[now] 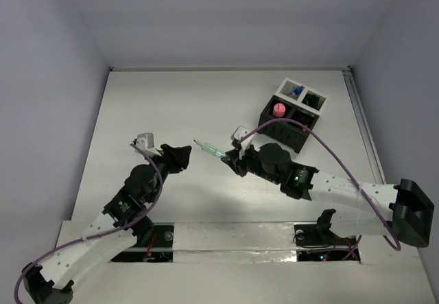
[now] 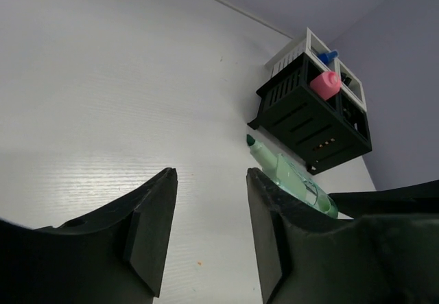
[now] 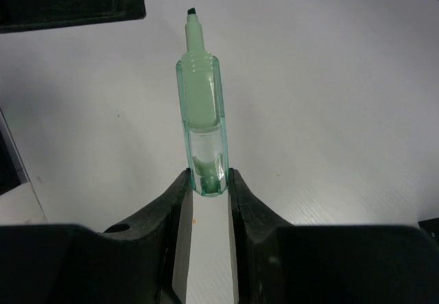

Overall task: Sort the stationery into containers
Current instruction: Close the pen cap on the pen.

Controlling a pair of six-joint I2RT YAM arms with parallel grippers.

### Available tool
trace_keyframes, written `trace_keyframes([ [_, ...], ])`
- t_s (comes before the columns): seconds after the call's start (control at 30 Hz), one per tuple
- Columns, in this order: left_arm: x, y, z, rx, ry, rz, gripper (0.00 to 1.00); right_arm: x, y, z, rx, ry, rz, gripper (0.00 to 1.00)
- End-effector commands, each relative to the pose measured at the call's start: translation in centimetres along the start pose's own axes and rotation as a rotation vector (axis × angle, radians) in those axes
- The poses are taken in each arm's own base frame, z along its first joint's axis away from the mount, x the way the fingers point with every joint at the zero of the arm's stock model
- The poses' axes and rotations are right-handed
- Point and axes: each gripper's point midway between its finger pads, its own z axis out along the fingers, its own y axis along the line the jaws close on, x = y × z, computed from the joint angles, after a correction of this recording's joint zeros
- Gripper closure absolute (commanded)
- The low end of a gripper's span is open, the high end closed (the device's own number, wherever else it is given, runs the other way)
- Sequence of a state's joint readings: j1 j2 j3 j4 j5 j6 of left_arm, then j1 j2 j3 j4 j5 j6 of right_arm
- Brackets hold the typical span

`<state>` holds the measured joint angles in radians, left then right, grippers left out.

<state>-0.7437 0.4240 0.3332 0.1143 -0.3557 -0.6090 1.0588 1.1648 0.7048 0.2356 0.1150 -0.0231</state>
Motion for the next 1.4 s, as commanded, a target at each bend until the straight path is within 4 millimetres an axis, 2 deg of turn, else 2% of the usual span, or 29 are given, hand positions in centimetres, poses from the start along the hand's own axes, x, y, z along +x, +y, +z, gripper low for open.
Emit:
trace_keyframes([
  [0.0,-2.2,-1.6,-0.6,0.045,-0.054,-0.08,0.55,-0.9,-0.8,-0.2,0.028,-0.034,-0.006,1.0],
  [0.1,-2.1,-2.9,-0.7,0.113,-0.045,-0.128,0.46,-1.0,-0.6,-0.2,0.02,-0.041,-0.001,1.0],
  [0.17,-1.5,-3.6,-0.5,0.149,-0.021,-0.152,0.44,-1.1,-0.8,-0.1,0.018,-0.049,0.008,1.0],
  [0.37,-0.6,-4.0,-0.3,0.192,-0.019,-0.198,0.48,-1.3,-1.2,0.1,0.034,-0.055,0.031,1.0],
  [0.5,-1.0,-3.9,-0.6,0.209,-0.057,-0.284,0.49,-2.5,-0.9,0.0,0.03,-0.076,0.088,1.0],
  [0.57,-1.6,-4.3,-0.8,0.243,-0.091,-0.334,0.46,-4.0,-1.2,-0.3,0.044,-0.112,0.12,1.0],
  [0.63,-2.3,-4.6,-0.8,0.265,-0.118,-0.394,0.39,-5.3,-1.5,-0.6,0.069,-0.149,0.185,1.0],
  [0.7,-3.6,-5.6,-1.1,0.322,-0.167,-0.431,0.32,-7.1,-2.2,-1.1,0.115,-0.204,0.274,1.0],
  [0.73,-3.8,-5.8,-0.9,0.332,-0.174,-0.433,0.31,-7.7,-2.8,-1.4,0.136,-0.225,0.308,1.0],
  [0.77,-5.0,-6.8,-1.3,0.381,-0.209,-0.438,0.31,-8.9,-2.7,-1.7,0.131,-0.252,0.339,1.0],
  [0.8,-5.2,-7.2,-1.2,0.397,-0.214,-0.423,0.31,-9.9,-2.6,-2.0,0.125,-0.272,0.389,1.0],
  [0.83,-4.9,-7.4,-0.7,0.395,-0.205,-0.387,0.31,-9.8,-2.7,-2.1,0.136,-0.25,0.41,1.0],
  [0.87,-5.4,-8.4,-0.9,0.435,-0.209,-0.379,0.32,-10.3,-2.9,-2.3,0.148,-0.252,0.429,1.0],
  [0.9,-5.3,-8.7,-0.8,0.45,-0.206,-0.362,0.37,-11.8,-3.4,-2.7,0.157,-0.273,0.465,1.0],
  [0.93,-5.1,-8.9,-0.7,0.458,-0.203,-0.343,0.39,-11.6,-3.3,-2.9,0.159,-0.243,0.475,1.0],
  [1.07,-4.5,-8.8,-0.4,0.472,-0.219,-0.198,0.46,-13.2,-3.3,-4.0,0.124,-0.195,0.506,1.0],
  [1.1,-4.4,-8.7,-0.2,0.466,-0.22,-0.168,0.46,-12.4,-3.1,-4.2,0.13,-0.141,0.503,1.0],
  [1.13,-4.1,-8.6,-0.1,0.464,-0.217,-0.136,0.46,-13.8,-3.0,-4.5,0.122,-0.148,0.504,1.0],
  [1.2,-4.0,-9.0,-0.3,0.499,-0.228,-0.042,0.44,-14.1,-2.5,-4.6,0.096,-0.12,0.502,1.0],
  [1.23,-3.7,-9.2,-0.3,0.512,-0.224,-0.007,0.43,-13.4,-2.6,-4.6,0.101,-0.075,0.503,1.0],
  [1.27,-3.8,-9.8,-0.6,0.542,-0.221,0.027,0.43,-14.3,-2.4,-4.5,0.092,-0.069,0.504,1.0],
  [1.33,-4.0,-9.8,-0.5,0.541,-0.238,0.099,0.42,-13.4,-2.0,-4.6,0.078,0.004,0.505,1.0],
  [1.37,-4.2,-9.9,-0.5,0.536,-0.24,0.116,0.41,-14.4,-1.8,-4.8,0.062,0.007,0.505,1.0],
])
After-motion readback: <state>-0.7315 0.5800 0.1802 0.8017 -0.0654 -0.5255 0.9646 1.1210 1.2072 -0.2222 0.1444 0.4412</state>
